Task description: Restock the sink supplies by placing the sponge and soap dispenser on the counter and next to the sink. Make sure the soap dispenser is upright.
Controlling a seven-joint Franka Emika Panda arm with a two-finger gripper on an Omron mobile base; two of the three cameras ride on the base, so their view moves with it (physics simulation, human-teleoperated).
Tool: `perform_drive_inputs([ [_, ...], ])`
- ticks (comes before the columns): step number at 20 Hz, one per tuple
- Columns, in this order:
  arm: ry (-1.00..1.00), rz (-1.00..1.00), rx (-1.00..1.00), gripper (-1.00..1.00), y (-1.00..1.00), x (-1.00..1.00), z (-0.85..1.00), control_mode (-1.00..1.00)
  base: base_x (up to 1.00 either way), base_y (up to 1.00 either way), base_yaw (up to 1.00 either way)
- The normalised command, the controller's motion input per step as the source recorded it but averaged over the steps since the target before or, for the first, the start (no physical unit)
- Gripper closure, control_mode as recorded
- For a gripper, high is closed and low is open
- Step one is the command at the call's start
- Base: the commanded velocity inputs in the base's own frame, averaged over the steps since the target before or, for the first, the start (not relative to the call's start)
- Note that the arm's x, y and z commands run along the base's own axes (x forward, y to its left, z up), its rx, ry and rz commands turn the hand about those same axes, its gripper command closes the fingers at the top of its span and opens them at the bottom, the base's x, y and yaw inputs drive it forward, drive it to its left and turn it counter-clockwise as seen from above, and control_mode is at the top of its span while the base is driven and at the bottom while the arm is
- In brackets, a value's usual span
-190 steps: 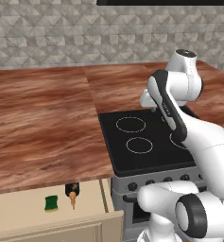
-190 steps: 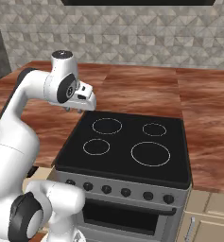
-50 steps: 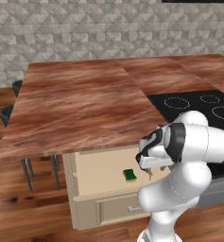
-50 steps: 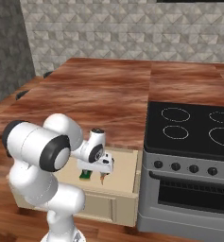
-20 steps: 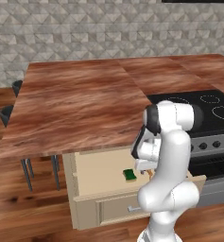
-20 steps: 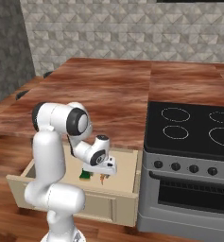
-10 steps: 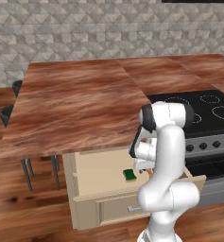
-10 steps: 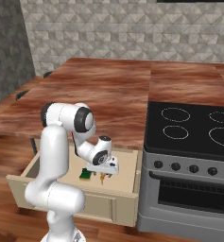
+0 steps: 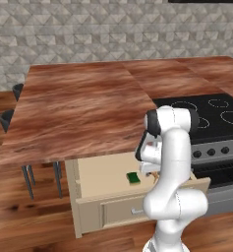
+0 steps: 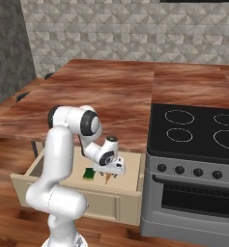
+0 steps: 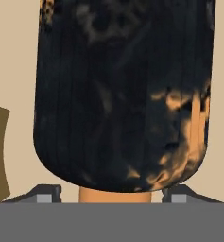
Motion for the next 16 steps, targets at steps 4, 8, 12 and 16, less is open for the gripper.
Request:
perform_drive_inputs([
  [4,0.0,0.0,0.0,1.0,0.0,0.0,-0.03,-1.0,0.0,0.0,0.0],
  [8,0.0,0.0,0.0,1.0,0.0,0.0,-0.01,-1.0,0.0,0.0,0.0],
  [12,0.0,0.0,0.0,1.0,0.0,-0.1,0.0,-1.0,0.0,0.0,0.0],
  [16,-0.06,0.0,0.0,1.0,0.0,-0.74,0.22,-1.0,0.0,0.0,0.0],
])
